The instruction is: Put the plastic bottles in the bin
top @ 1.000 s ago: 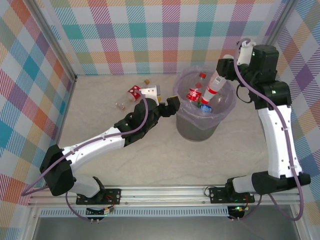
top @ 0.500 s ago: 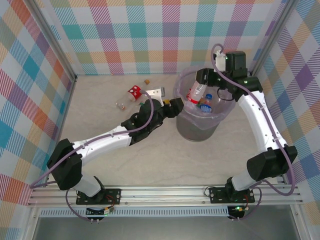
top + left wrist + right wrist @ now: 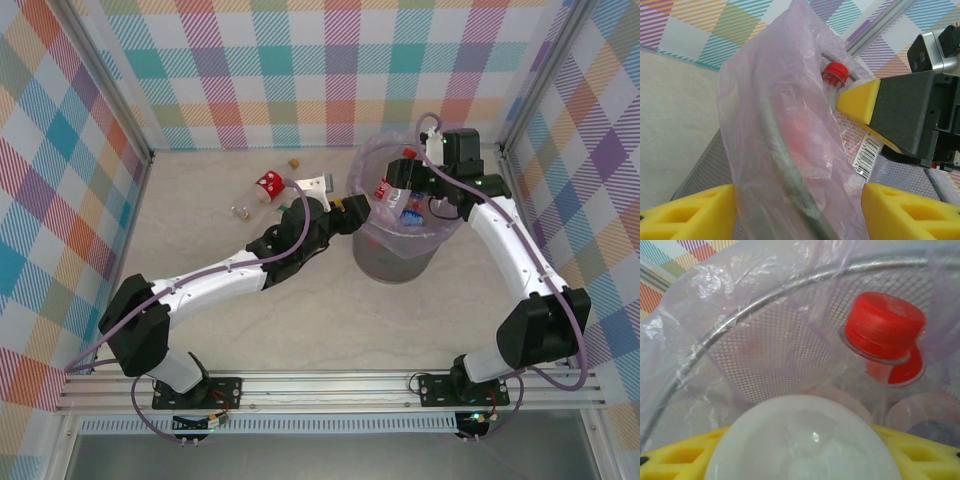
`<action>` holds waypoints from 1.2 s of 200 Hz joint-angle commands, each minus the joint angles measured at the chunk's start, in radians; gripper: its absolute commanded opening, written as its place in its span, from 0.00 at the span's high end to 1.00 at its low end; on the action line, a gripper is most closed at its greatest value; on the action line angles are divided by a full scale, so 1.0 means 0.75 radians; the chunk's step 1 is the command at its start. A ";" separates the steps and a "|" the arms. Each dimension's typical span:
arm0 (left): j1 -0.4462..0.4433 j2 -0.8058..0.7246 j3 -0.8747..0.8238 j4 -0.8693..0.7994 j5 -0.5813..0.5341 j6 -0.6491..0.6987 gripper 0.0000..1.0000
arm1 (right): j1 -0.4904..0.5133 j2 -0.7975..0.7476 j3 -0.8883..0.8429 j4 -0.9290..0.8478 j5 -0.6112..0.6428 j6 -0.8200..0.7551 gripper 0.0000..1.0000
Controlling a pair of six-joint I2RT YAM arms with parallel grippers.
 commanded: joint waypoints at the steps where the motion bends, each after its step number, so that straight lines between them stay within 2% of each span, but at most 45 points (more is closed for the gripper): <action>1: 0.004 0.025 0.026 -0.024 0.023 0.009 0.34 | 0.019 -0.059 0.068 -0.116 -0.007 -0.004 0.24; 12: 0.005 0.011 0.024 -0.033 0.021 0.023 0.31 | 0.018 -0.080 0.117 -0.177 0.023 -0.026 0.16; 22: 0.004 0.000 0.024 -0.047 0.020 0.045 0.24 | 0.019 -0.094 0.165 -0.244 0.034 -0.053 0.11; 38: 0.007 -0.024 0.045 -0.106 0.024 0.100 0.14 | 0.019 -0.127 0.216 -0.332 0.064 -0.070 0.06; 66: 0.012 -0.072 0.157 -0.338 0.029 0.200 0.00 | 0.018 -0.272 0.208 -0.397 0.165 -0.049 0.00; 85: 0.013 -0.121 0.230 -0.471 0.015 0.282 0.00 | 0.018 -0.411 0.139 -0.390 0.207 0.020 0.01; 105: 0.022 -0.198 0.264 -0.580 -0.034 0.337 0.00 | 0.020 -0.587 -0.029 -0.284 0.130 0.150 0.01; 132: 0.045 -0.318 0.283 -0.883 -0.232 0.335 0.00 | 0.027 -0.867 -0.354 -0.056 0.022 0.320 0.01; 153: 0.138 -0.425 0.244 -1.091 -0.240 0.301 0.00 | 0.038 -1.074 -0.582 0.184 0.000 0.375 0.01; 176: 0.299 -0.456 0.204 -1.297 -0.146 0.282 0.00 | 0.040 -1.138 -0.660 0.238 -0.048 0.345 0.00; 201: 0.370 -0.451 0.072 -1.269 -0.111 0.288 0.00 | 0.040 -1.109 -0.667 0.222 -0.091 0.296 0.00; 222: 0.383 -0.416 0.014 -1.228 -0.187 0.336 0.02 | 0.040 -1.119 -0.656 0.197 -0.104 0.286 0.00; 240: 0.440 -0.379 -0.020 -1.166 -0.115 0.366 0.04 | 0.041 -1.124 -0.614 0.125 -0.098 0.251 0.00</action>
